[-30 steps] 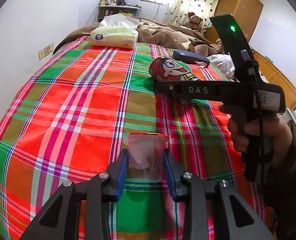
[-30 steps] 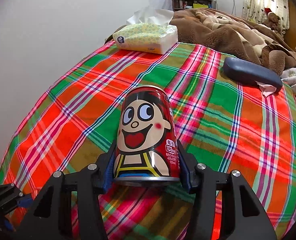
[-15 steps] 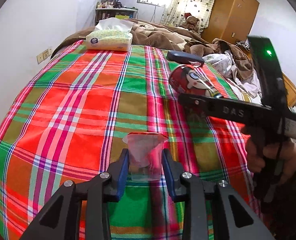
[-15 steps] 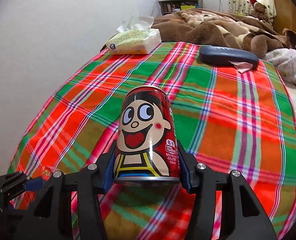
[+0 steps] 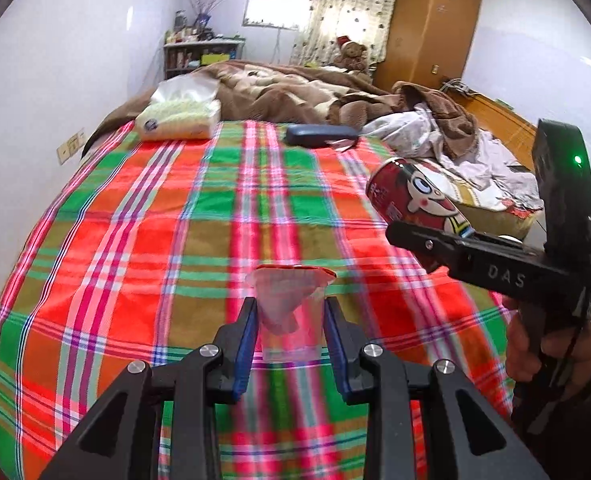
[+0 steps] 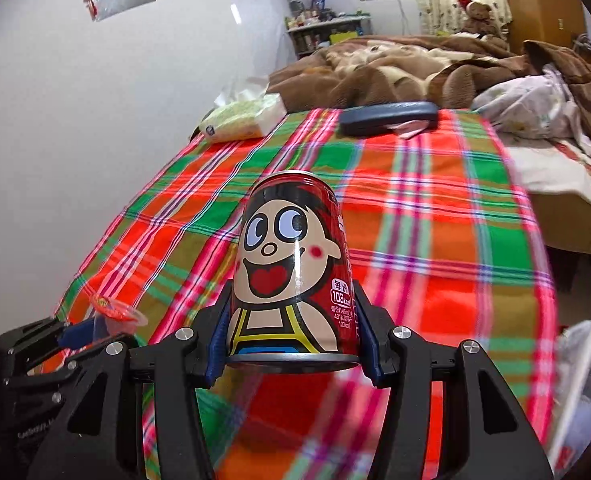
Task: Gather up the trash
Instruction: 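Carry the plastic cup and red can over the bin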
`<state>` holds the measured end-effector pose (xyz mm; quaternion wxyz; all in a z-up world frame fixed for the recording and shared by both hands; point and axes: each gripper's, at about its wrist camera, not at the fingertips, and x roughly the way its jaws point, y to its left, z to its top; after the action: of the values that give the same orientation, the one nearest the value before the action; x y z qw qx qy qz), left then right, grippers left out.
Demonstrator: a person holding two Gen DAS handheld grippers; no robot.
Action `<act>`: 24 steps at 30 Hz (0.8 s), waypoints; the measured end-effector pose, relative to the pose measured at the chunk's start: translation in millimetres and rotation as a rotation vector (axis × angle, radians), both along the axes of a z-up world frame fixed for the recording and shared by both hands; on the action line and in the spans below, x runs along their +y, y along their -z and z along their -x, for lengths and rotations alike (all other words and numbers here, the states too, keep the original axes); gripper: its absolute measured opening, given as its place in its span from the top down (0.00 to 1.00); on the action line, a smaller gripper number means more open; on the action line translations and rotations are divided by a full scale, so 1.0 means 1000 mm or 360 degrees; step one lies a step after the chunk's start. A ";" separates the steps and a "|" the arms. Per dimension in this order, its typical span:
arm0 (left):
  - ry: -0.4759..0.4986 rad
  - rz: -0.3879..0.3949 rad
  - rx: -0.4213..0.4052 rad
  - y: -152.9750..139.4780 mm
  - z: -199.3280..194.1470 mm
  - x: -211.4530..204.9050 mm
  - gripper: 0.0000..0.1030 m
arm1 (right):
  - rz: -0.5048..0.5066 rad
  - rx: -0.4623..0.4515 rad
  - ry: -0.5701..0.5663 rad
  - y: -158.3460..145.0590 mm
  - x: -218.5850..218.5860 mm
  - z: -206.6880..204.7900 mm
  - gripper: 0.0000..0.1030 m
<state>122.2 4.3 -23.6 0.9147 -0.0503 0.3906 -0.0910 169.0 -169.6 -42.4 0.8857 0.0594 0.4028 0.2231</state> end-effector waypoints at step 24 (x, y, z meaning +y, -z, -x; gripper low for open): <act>0.0520 -0.0047 -0.0161 -0.041 0.032 -0.158 0.68 | -0.0017 -0.0156 0.0510 -0.031 -0.145 0.093 0.48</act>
<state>90.1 -154.1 17.6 0.9069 0.0320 0.3482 -0.2352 76.5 -314.4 -11.3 0.9282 0.1166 0.3433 0.0837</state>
